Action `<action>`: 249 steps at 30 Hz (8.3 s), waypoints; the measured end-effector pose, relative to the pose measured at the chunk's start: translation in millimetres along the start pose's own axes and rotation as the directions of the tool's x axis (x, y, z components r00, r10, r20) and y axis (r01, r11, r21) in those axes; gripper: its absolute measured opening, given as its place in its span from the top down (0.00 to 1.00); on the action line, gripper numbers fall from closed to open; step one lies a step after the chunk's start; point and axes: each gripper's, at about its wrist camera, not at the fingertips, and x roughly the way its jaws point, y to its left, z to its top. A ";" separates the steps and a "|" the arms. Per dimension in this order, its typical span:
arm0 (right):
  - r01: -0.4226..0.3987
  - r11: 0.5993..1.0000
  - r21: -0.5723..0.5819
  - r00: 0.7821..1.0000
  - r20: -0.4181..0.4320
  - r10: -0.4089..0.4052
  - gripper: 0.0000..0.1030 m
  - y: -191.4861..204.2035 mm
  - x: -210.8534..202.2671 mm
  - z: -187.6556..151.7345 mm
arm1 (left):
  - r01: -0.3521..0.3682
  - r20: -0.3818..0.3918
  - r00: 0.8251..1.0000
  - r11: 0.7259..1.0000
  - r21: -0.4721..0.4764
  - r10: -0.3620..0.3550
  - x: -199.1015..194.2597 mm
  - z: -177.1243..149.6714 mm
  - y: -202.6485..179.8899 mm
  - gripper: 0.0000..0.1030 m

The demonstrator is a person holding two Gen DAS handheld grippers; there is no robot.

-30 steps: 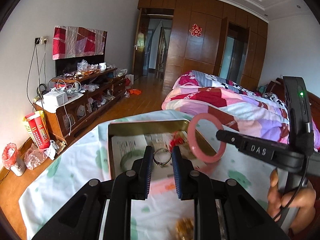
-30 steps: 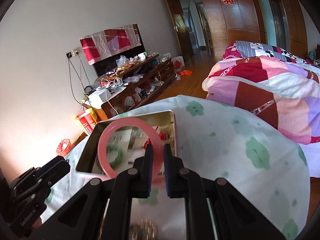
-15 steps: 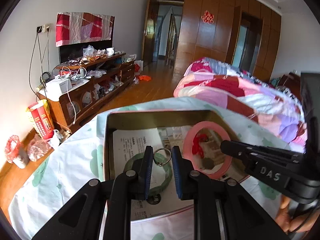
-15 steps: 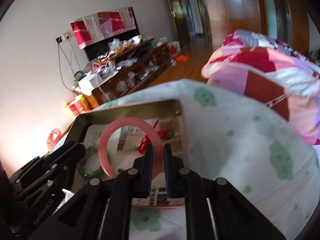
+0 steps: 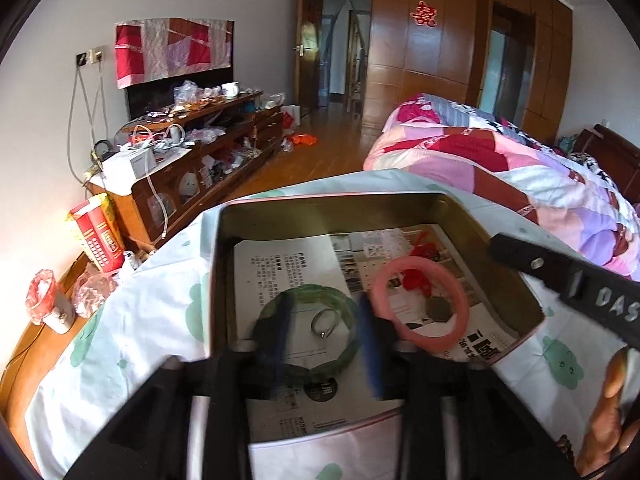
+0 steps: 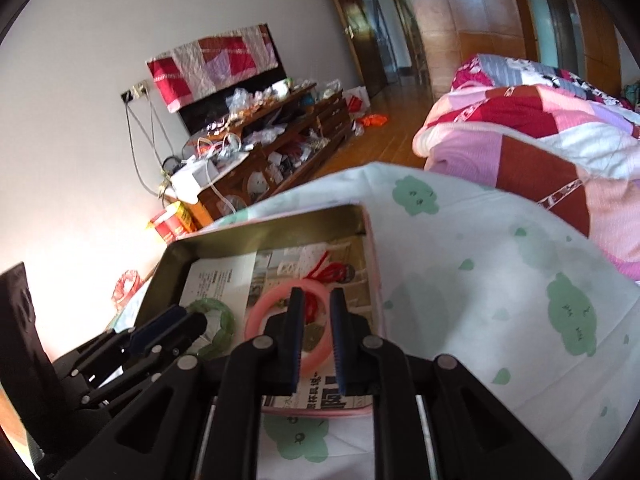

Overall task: Organize jewelry
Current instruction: 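Lower the silver ring into the tin with the left tool while the right releases the pink bangle there, then open both tools and withdraw them from the pink tin, then close the right tool on the brown wooden bead strand, then lower the left tool onto the silver wire bangle and close it, then carry the silver bangle into the pink tin with the left tool while the right carries the wooden beads, then open both tools inside the pink tin and lift them out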

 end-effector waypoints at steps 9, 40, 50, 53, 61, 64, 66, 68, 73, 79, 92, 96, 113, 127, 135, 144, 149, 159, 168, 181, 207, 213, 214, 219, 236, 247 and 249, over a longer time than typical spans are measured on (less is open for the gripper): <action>0.010 0.999 0.035 0.995 0.103 -0.014 0.84 -6.1 -15.8 7.1 | 0.004 0.048 0.999 1.000 -0.001 -0.004 -5.0 -0.3 -3.2 0.35; 0.077 0.997 0.029 0.978 0.191 -0.081 0.48 -14.1 -90.0 -48.5 | -0.101 0.068 0.992 0.991 -0.086 0.107 -63.6 -43.8 -6.0 0.34; 0.112 0.993 0.024 0.978 0.172 -0.115 0.48 -23.2 -104.6 -62.7 | -0.085 0.070 0.993 0.992 -0.098 0.092 -87.8 -62.2 -5.5 0.34; 0.131 0.991 0.030 0.978 0.162 -0.134 0.48 -31.1 -110.5 -69.0 | -0.084 0.079 0.992 0.990 -0.109 0.093 -97.4 -69.0 -2.2 0.34; 0.149 0.989 0.020 0.983 0.109 -0.150 0.48 -44.3 -120.8 -87.0 | -0.083 0.077 0.993 0.988 -0.132 0.093 -110.9 -81.3 4.7 0.34; 0.141 0.990 0.001 0.987 0.079 -0.141 0.48 -42.8 -121.2 -95.2 | -0.090 0.066 0.993 0.989 -0.120 0.098 -114.2 -86.8 2.3 0.34; 0.129 0.992 -0.012 0.990 0.052 -0.128 0.48 -40.7 -119.1 -100.9 | -0.090 0.083 0.992 0.990 -0.110 0.099 -118.8 -87.3 0.3 0.34; 0.107 0.994 -0.023 0.994 0.026 -0.107 0.48 -37.7 -117.6 -104.0 | -0.095 0.090 0.991 0.991 -0.094 0.103 -120.8 -87.7 -2.0 0.34; 0.075 0.993 -0.095 0.994 -0.069 -0.082 0.48 -21.1 -104.2 -109.5 | -0.100 0.091 0.990 0.994 -0.053 0.104 -122.0 -88.6 -9.2 0.34; 0.072 0.981 -0.180 0.973 -0.204 -0.109 0.53 -5.1 -78.7 -122.7 | -0.101 0.083 0.991 0.994 -0.039 0.104 -121.5 -88.4 -11.3 0.34; 0.054 0.992 -0.112 0.994 -0.092 -0.065 0.76 -14.3 -102.8 -116.1 | -0.016 0.076 0.997 1.000 -0.020 0.017 -126.0 -93.3 -11.9 0.34; 0.055 0.995 -0.088 0.998 -0.010 -0.056 0.76 -16.6 -121.0 -108.2 | -0.017 0.028 0.999 0.999 0.034 0.016 -122.6 -102.2 -14.8 0.34; 0.041 0.998 -0.052 0.999 -0.032 -0.042 0.76 -21.9 -116.2 -109.4 | -0.013 -0.186 0.982 1.000 0.000 0.013 -79.4 -98.7 -7.3 0.66; 0.044 0.999 -0.028 0.999 -0.025 -0.045 0.76 -25.9 -115.8 -109.1 | 0.059 -0.233 0.972 0.994 0.093 -0.036 -72.2 -92.5 -24.0 0.94; 0.038 0.999 -0.006 0.999 -0.004 -0.038 0.76 -30.9 -120.5 -107.2 | 0.133 -0.079 0.988 0.991 -0.024 -0.135 -105.8 -92.3 -7.8 0.96; 0.032 0.999 0.014 0.999 0.027 -0.033 0.76 -33.9 -126.1 -102.4 | 0.240 0.061 0.970 0.965 -0.104 -0.235 -129.7 -81.8 1.7 0.96; 0.027 1.000 0.010 0.999 0.035 -0.027 0.76 -32.4 -124.8 -97.0 | 0.260 0.110 0.962 0.960 -0.105 -0.249 -134.4 -70.2 3.1 0.96; 0.006 1.000 -0.019 0.996 0.085 -0.005 0.76 -20.6 -118.4 -64.5 | 0.267 0.168 0.955 0.955 -0.128 -0.245 -114.1 -30.6 3.5 0.96; -0.006 0.999 -0.053 0.989 0.149 0.014 0.76 -0.3 -90.7 -19.6 | 0.222 0.186 0.964 0.960 -0.172 -0.190 -72.6 2.7 14.3 0.96; 0.004 0.998 -0.065 0.998 0.062 0.000 0.76 9.2 1.3 11.0 | 0.081 0.087 0.994 0.986 -0.148 -0.068 -7.4 22.7 10.4 0.96; 0.024 0.993 -0.118 0.999 -0.027 -0.027 0.74 11.5 33.3 -2.3 | -0.091 -0.036 0.996 0.990 -0.105 0.088 22.9 15.5 8.9 0.95; -0.013 0.996 -0.084 1.000 0.015 0.014 0.50 6.5 22.4 0.3 | -0.137 -0.026 0.990 0.987 -0.078 0.135 22.6 15.6 5.8 0.95; -0.009 0.996 -0.085 1.000 0.025 0.011 0.46 8.2 20.8 0.2 | -0.156 -0.020 0.988 0.986 -0.064 0.155 22.7 14.7 4.2 0.95; 0.015 0.996 -0.090 0.996 0.089 -0.007 0.45 11.1 9.5 1.6 | -0.158 0.000 0.988 0.987 -0.024 0.158 21.2 13.7 -3.7 0.95; 0.056 0.998 0.037 0.980 0.191 -0.062 0.23 -12.2 -41.2 -2.0 | -0.081 0.085 0.992 0.991 -0.108 0.091 -16.9 10.8 -0.1 0.34; 0.214 0.976 0.048 0.950 0.221 -0.219 0.21 -22.6 -75.4 -37.0 | -0.088 0.088 0.991 0.984 -0.154 0.102 -59.2 -22.3 7.8 0.34; 0.229 0.972 0.047 0.947 0.221 -0.234 0.21 -24.1 -77.5 -41.9 | -0.101 0.084 0.990 0.982 -0.161 0.115 -63.8 -28.8 10.5 0.34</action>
